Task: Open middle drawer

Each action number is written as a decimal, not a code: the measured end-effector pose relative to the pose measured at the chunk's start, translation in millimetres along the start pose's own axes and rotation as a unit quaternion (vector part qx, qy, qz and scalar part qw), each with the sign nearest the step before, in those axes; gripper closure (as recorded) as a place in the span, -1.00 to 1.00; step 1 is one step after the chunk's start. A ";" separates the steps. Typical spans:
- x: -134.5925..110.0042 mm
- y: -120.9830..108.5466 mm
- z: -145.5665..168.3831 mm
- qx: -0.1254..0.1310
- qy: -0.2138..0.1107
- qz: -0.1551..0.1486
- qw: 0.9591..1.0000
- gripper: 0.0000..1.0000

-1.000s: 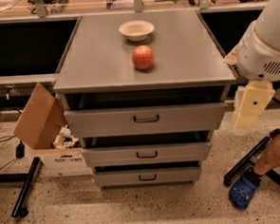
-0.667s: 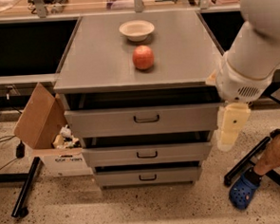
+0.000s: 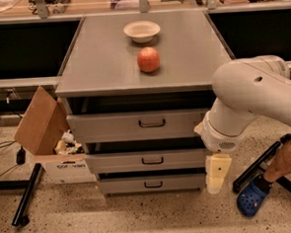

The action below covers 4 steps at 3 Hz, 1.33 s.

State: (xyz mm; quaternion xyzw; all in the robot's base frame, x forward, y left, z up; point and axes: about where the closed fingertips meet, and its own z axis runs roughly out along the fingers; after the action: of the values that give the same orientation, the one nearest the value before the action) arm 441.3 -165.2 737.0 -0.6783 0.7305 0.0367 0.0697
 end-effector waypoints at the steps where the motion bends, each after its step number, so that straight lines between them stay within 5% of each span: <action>1: 0.2 -0.2 4.6 -0.002 0.005 0.002 1.000 -1.00; 2: 17.6 -5.3 61.4 -0.016 0.017 0.006 1.000 -1.00; 4: 42.1 -37.7 196.7 -0.005 -0.015 -0.003 1.000 -1.00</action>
Offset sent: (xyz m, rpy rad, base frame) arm 0.0396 -0.0166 -0.1827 -0.0179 0.0546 -0.0192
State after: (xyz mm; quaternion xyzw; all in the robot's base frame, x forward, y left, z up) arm 486.2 -180.5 537.9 -0.6804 0.7269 0.0500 0.0777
